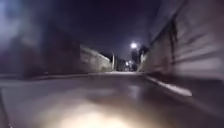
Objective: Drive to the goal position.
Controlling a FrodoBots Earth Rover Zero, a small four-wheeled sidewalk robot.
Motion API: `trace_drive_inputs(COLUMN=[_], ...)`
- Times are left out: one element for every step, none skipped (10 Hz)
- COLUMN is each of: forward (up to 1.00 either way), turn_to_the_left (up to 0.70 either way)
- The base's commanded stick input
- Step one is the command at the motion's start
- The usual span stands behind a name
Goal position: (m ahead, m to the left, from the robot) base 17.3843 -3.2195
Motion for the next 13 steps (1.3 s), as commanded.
trace_drive_inputs(forward=[0.70, 0.70, 0.70, 0.70, 0.70, 0.70, 0.70, 0.70, 0.70, 0.70, 0.70, 0.70, 0.70], turn_to_the_left=[-0.33, -0.33, -0.33, -0.33, -0.33, -0.33, -0.33, -0.23, 0.02, 0.02, 0.02, 0.02, 0.02])
